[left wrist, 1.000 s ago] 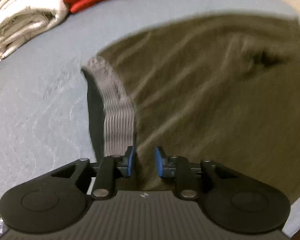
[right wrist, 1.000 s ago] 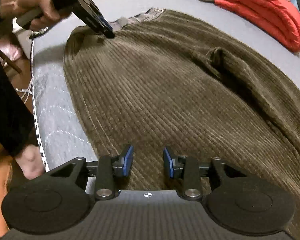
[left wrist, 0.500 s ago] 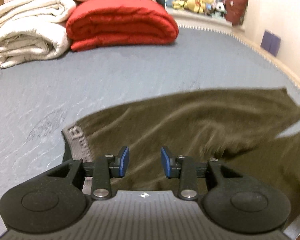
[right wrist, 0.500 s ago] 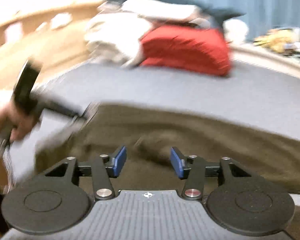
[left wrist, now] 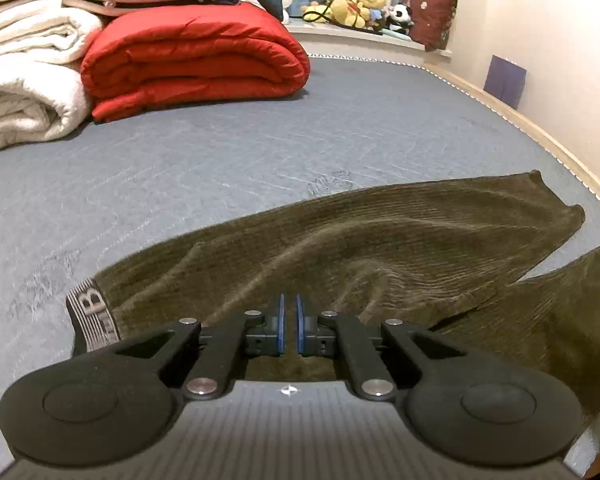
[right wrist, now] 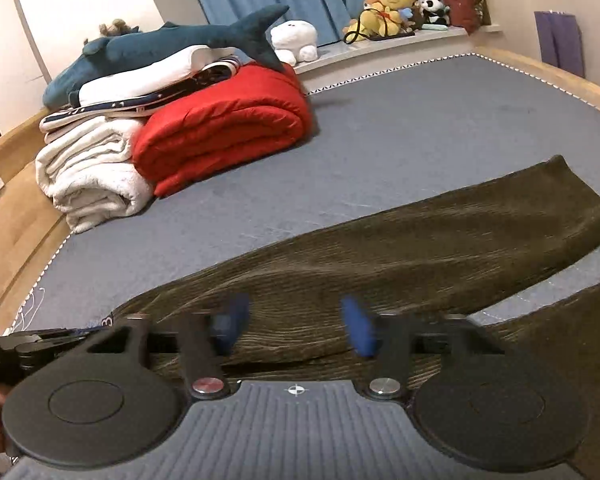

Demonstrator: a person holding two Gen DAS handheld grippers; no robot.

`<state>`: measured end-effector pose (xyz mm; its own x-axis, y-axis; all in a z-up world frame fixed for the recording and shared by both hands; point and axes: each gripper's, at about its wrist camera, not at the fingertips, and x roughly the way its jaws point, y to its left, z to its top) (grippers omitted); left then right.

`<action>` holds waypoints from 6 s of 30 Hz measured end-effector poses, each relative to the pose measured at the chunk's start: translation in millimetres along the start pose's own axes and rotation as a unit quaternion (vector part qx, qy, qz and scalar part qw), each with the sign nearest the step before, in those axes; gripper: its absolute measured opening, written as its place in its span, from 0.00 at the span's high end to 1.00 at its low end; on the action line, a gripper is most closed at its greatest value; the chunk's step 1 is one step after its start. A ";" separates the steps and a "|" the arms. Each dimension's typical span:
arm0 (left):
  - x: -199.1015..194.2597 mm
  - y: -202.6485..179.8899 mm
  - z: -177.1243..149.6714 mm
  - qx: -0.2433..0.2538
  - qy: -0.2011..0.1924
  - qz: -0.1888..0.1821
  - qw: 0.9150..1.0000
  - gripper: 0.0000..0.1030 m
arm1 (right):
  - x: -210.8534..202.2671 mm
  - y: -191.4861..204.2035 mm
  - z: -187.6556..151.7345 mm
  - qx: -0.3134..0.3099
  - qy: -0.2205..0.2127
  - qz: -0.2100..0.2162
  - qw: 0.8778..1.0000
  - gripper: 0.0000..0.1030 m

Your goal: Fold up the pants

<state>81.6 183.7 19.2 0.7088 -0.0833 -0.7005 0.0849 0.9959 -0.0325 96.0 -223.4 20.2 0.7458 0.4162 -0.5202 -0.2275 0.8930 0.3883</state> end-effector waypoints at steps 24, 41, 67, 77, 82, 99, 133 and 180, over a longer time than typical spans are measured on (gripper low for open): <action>178.3 139.1 38.4 0.055 0.109 0.052 0.991 0.25 | -19.1 -40.2 5.4 -0.010 0.007 -0.059 0.998 0.63; -72.0 -7.2 -51.9 0.339 -0.055 0.061 0.937 0.91 | -35.9 -128.2 5.4 0.129 -0.032 -0.146 0.980 0.65; -62.2 -42.1 -73.0 0.089 0.025 -0.002 0.996 0.74 | -16.5 -245.2 -26.7 0.272 -0.078 -0.126 0.951 0.84; -70.4 -34.3 -54.9 0.073 0.004 -0.032 0.997 0.74 | 56.8 -254.3 -8.5 0.240 -0.059 -0.143 0.958 0.70; -64.3 -30.1 -66.6 0.077 0.021 -0.026 0.996 0.74 | 81.7 -268.1 -7.9 0.254 -0.054 -0.164 0.952 0.55; -87.2 -62.6 -79.7 0.113 -0.001 -0.068 0.991 0.74 | -105.1 -207.3 -9.7 0.182 -0.176 -0.235 0.938 0.94; -35.8 -152.8 -157.5 0.360 0.045 -0.157 0.919 0.91 | -111.5 -361.5 -92.8 0.382 -0.099 -0.302 0.868 1.00; -72.8 -109.2 -144.7 0.347 0.045 -0.224 0.910 0.50 | -136.1 -385.4 -78.0 0.314 -0.057 -0.298 0.900 0.63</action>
<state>-80.7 86.3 -29.5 0.4369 -0.4400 -0.7846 0.7948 0.5972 0.1076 33.3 -610.9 -118.0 0.6858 -0.1564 -0.7108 0.6053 0.6648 0.4378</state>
